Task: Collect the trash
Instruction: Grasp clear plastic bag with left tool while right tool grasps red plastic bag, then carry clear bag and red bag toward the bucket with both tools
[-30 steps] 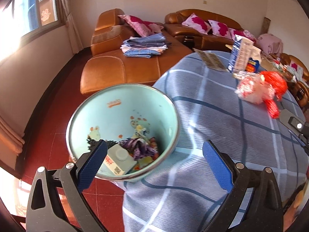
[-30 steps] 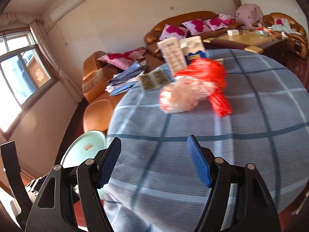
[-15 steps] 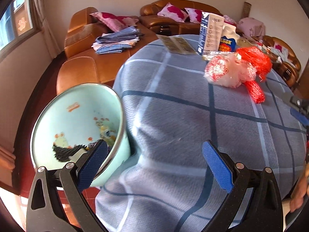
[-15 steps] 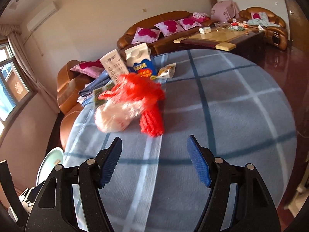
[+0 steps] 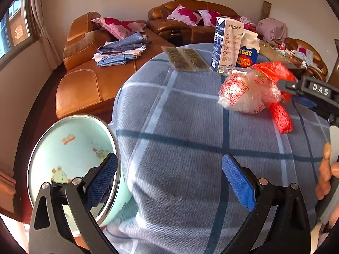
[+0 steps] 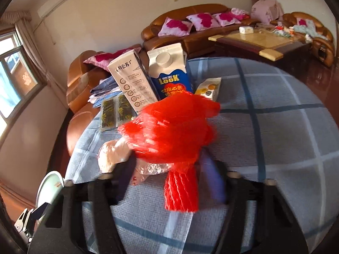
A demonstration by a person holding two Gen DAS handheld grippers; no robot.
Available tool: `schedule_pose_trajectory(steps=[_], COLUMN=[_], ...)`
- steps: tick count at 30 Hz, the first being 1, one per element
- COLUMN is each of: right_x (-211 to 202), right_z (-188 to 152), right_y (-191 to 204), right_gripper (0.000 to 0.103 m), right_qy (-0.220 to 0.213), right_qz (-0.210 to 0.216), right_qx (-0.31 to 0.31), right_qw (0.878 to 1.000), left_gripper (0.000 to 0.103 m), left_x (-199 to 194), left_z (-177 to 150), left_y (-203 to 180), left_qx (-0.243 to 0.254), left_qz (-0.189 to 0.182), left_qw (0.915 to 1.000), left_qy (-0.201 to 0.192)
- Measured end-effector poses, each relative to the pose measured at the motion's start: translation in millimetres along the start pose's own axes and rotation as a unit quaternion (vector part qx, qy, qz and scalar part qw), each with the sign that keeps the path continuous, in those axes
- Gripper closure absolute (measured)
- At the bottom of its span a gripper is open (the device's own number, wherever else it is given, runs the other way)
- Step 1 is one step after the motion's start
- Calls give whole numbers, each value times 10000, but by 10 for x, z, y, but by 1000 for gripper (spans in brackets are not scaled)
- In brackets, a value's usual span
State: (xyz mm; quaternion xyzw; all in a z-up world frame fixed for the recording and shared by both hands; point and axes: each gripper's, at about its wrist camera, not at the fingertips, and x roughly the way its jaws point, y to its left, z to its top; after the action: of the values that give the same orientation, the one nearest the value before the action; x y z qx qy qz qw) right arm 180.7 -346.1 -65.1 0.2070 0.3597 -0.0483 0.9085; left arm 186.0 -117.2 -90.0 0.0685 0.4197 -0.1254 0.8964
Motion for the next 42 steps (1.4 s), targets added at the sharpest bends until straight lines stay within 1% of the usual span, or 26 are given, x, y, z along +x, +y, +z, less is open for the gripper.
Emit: schedule_pose_trajectory(steps=[1, 2, 5, 9, 11, 13, 14, 16, 19, 21, 22, 23, 24, 25, 26, 29, 33, 38, 42], right_x=[4, -9, -198, -507, -631, -737, -763, -776, -765, -746, -730, -720, -703, -690, -689, -698, -784, -1010, -1109], right_z=[8, 16, 22, 20, 10, -21, -36, -83, -178, -247, -283, -297, -323, -344, -360, -393, -456, -546, -639], right_y=[-20, -49, -156, -336, -435, -554, -617, -730, -945, -1012, -1037, -1053, -1053, -1050, -1050, -1033, -952, -777, -651], right_gripper=[82, 88, 90, 91, 91, 92, 92, 92, 92, 91, 91, 91, 91, 91, 91, 91, 92, 92, 92], right_qy=[25, 10, -254, -675, -844, -971, -971, -927, -754, -673, -627, -603, -567, -543, -531, -525, -667, -955, -978], right_qz=[41, 64, 263, 318, 170, -206, -395, -597, -714, -728, -710, -699, -686, -678, -669, -617, -614, -657, -622], right_qx=[1, 13, 159, 471, 536, 535, 485, 473, 633, 709, 740, 749, 751, 751, 755, 799, 791, 640, 520], right_qw=[10000, 10000, 9992, 9961, 9948, 9936, 9933, 9928, 9926, 9925, 9927, 9929, 9932, 9934, 9935, 9935, 9927, 9912, 9919], left_gripper=[6, 6, 6, 6, 6, 6, 6, 6, 7, 8, 12, 19, 23, 38, 50, 59, 61, 61, 61], left_x=[12, 26, 54, 95, 112, 144, 167, 234, 376, 490, 542, 589, 648, 690, 717, 715, 550, 133, -114], left_z=[30, 63, 166, 293, 353, 436, 476, 588, 759, 836, 852, 858, 852, 828, 790, 695, 626, 516, 364], left_y=[-17, -32, -91, -257, -350, -452, -498, -594, -710, -793, -819, -843, -890, -935, -971, -1007, -892, -669, -502], left_qx=[4, -5, -20, 136, 217, 302, 343, 410, 430, 413, 410, 413, 444, 515, 604, 709, 506, 300, 251], left_qz=[-9, -53, -202, -253, -278, -306, -315, -348, -447, -626, -686, -741, -815, -837, -851, -875, -1013, -1048, -828], left_qw=[10000, 10000, 9998, 9995, 9993, 9988, 9985, 9979, 9971, 9964, 9962, 9960, 9955, 9951, 9945, 9936, 9935, 9932, 9946], left_qy=[-3, -4, -23, -113, -158, -244, -277, -364, -439, -405, -345, -281, -190, -129, -76, -62, -105, -419, -568])
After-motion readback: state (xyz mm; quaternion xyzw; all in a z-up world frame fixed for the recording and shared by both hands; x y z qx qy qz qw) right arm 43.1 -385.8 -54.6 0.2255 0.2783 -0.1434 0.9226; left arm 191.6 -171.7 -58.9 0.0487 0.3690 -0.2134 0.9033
